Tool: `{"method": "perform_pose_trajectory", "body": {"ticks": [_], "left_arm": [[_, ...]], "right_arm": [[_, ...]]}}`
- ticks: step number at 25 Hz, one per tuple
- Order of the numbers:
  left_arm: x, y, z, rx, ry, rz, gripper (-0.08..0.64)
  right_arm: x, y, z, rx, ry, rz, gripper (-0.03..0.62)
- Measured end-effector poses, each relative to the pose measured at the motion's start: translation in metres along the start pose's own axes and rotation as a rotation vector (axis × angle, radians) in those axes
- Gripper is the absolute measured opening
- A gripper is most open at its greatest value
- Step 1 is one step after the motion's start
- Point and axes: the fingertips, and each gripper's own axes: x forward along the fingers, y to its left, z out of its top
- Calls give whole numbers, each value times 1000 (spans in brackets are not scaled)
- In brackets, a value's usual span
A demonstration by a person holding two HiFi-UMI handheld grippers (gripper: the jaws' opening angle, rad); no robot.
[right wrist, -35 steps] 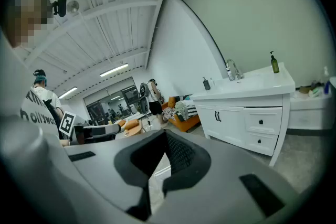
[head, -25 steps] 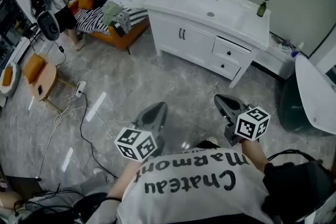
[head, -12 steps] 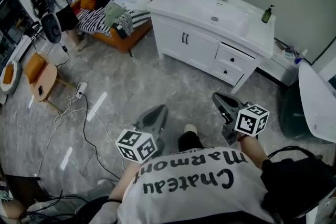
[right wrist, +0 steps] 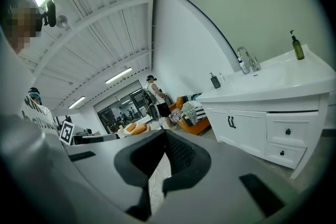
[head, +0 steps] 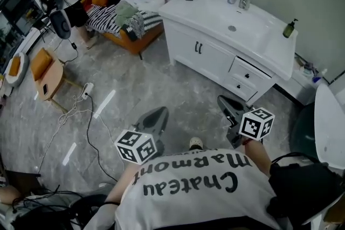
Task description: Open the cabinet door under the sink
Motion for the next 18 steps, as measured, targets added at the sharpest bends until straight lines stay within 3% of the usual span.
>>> {"method": "perform_pose_trajectory", "body": {"ticks": [7,18], "left_arm": [[59,27,18,-133,-3,33,8],[128,53,31,-157,-17,48,8]], "right_arm": [[33,-46,28,4,24,18,6],[75,-112,44,17,74,10,6]]}}
